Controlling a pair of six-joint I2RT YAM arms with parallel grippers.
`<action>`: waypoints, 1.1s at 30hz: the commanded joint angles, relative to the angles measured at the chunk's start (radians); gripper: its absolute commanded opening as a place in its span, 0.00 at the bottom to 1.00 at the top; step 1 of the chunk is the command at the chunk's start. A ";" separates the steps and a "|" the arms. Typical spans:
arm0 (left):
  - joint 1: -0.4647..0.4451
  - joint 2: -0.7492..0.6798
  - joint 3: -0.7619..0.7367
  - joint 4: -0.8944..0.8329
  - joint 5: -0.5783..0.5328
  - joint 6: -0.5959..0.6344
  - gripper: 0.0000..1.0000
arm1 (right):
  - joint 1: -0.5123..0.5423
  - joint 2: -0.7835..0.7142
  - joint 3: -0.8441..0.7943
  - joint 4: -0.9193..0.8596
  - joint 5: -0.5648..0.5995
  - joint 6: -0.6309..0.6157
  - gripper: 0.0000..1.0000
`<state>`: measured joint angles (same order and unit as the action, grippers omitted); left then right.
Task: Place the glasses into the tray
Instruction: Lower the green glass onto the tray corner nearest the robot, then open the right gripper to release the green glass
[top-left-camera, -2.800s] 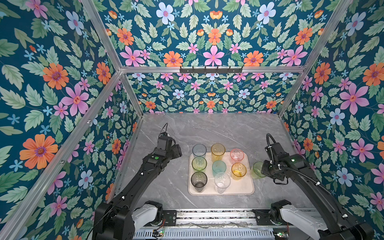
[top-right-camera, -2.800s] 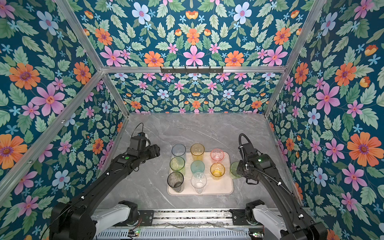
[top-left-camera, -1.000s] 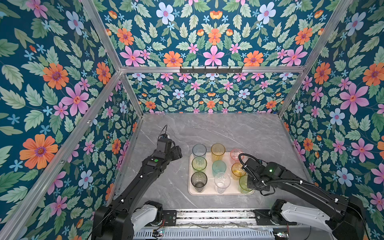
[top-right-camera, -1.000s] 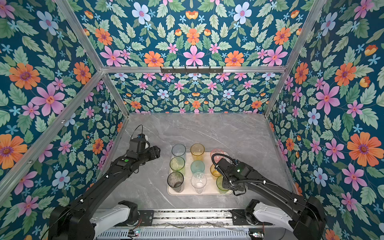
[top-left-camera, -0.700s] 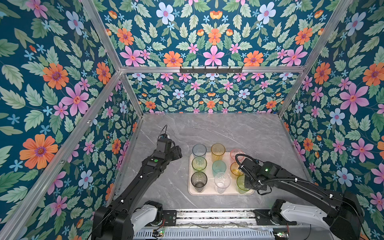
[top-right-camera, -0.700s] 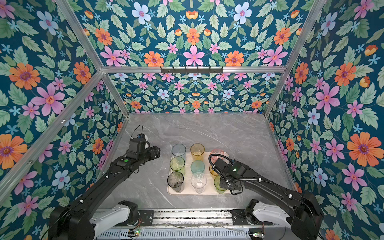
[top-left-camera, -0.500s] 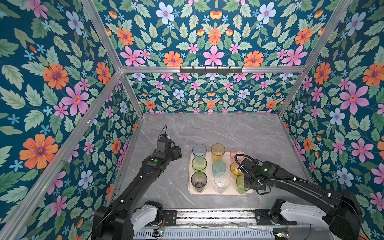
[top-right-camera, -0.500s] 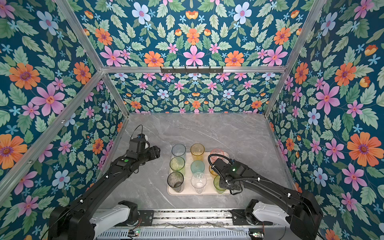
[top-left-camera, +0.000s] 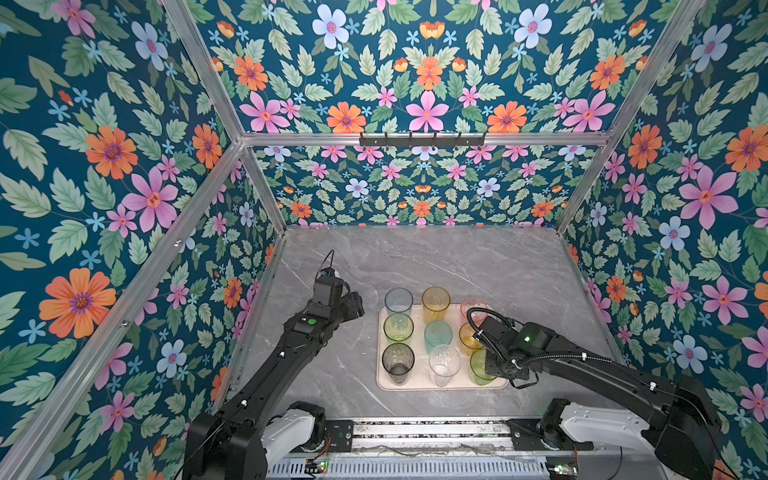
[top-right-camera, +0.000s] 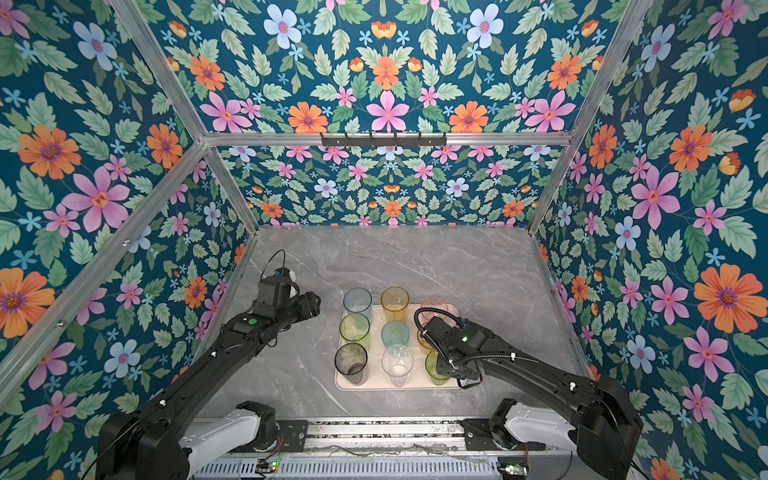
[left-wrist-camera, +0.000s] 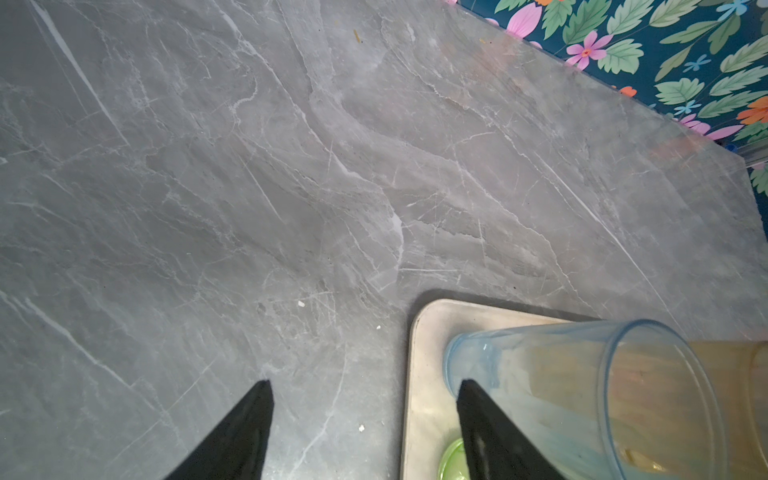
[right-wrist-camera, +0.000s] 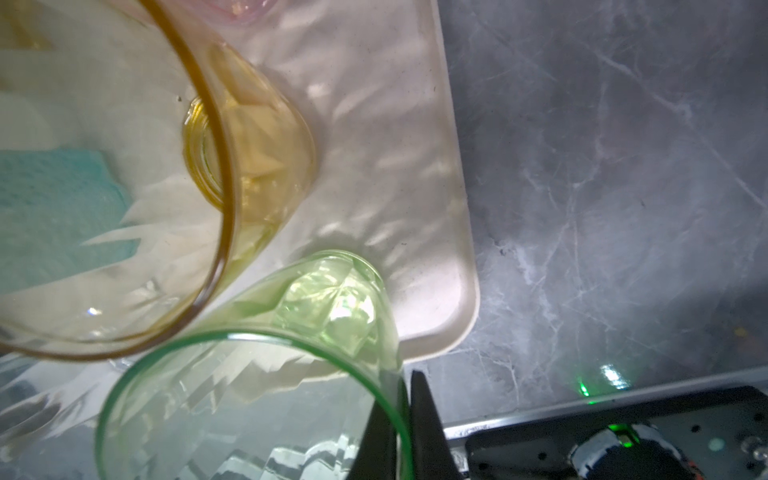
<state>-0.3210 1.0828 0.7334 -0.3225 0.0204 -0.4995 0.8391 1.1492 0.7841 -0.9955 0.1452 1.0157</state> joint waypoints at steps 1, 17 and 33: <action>0.000 -0.005 -0.005 0.001 -0.005 -0.007 0.73 | 0.001 0.001 -0.002 -0.009 0.013 0.024 0.06; -0.001 -0.014 0.005 0.005 -0.038 -0.002 0.74 | 0.000 -0.041 0.055 -0.059 0.016 0.007 0.43; 0.005 -0.028 0.063 0.208 -0.395 0.142 0.77 | -0.184 -0.147 0.296 0.089 0.301 -0.433 0.72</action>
<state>-0.3191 1.0637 0.8173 -0.2504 -0.2035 -0.4389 0.7105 1.0214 1.0843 -1.0290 0.3614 0.7677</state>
